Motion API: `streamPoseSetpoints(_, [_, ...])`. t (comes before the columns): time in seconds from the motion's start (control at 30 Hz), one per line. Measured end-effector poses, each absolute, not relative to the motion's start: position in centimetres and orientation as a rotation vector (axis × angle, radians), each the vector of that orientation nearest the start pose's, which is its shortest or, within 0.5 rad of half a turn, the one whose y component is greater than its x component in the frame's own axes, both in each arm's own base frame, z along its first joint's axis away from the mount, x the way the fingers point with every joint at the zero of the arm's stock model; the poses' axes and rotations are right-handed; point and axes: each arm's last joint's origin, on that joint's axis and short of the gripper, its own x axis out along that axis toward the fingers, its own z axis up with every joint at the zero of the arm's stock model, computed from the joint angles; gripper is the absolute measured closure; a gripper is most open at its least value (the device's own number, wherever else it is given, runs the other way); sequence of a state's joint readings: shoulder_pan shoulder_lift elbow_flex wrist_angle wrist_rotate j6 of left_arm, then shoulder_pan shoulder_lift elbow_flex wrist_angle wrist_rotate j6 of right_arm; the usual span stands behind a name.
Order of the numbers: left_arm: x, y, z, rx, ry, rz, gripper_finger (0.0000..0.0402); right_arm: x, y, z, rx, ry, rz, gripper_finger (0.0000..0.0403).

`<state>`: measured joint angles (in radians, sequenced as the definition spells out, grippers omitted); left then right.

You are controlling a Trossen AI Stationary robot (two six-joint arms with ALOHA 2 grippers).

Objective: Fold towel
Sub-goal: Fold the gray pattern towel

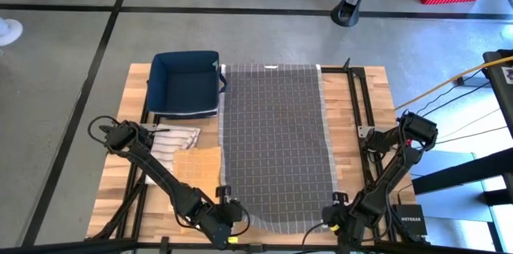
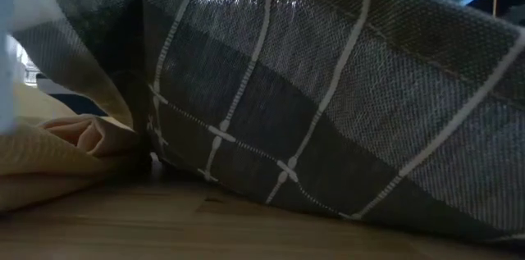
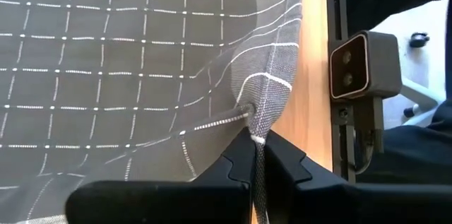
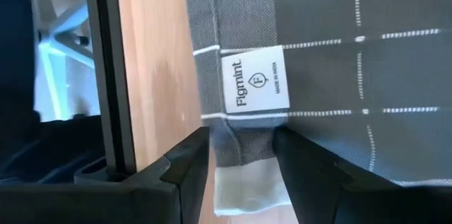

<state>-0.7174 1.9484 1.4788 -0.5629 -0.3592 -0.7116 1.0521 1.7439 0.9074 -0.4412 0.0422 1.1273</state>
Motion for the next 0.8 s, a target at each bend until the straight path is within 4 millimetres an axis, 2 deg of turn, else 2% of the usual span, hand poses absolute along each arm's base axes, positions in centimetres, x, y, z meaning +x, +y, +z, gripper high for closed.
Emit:
streamPoseSetpoints(0.1, [31.7, -26.3, 21.0, -0.128, 0.936, 0.005, 0.0394, 14.5, 26.5, 13.0, 0.209, 1.368, 0.139, 0.0233])
streamPoseSetpoints(0.2, [31.7, -26.3, 21.0, -0.142, 0.937, 0.013, 0.0394, 13.8, 26.9, 14.1, 0.156, 1.383, 0.129, 0.0233])
streamPoseSetpoints(0.27, [31.7, -26.3, 21.0, -0.148, 0.937, 0.016, 0.0394, 13.4, 27.2, 15.4, 0.108, 1.379, 0.097, 0.0233])
streamPoseSetpoints(0.33, [31.7, -26.3, 21.0, -0.158, 0.938, 0.022, 0.0394, 13.2, 28.5, 17.4, 0.111, 1.317, 0.130, 0.0233])
streamPoseSetpoints(0.4, [31.7, -26.3, 21.0, -0.171, 0.938, 0.028, 0.0394, 12.6, 29.4, 18.0, 0.070, 1.239, 0.141, 0.0233])
streamPoseSetpoints(0.53, [31.7, -26.3, 21.0, -0.186, 0.938, 0.035, 0.0394, 11.4, 30.8, 16.6, 0.003, 1.133, 0.138, 0.0233])
streamPoseSetpoints(0.7, [31.7, -26.4, 20.8, -0.198, 0.942, 0.044, 0.0394, 10.7, 31.5, 13.5, -0.054, 1.194, 0.090, 0.0233])
streamPoseSetpoints(0.8, [31.7, -26.5, 20.4, -0.193, 0.950, 0.048, 0.0394, 10.7, 31.6, 12.8, -0.059, 1.208, 0.059, 0.0233])
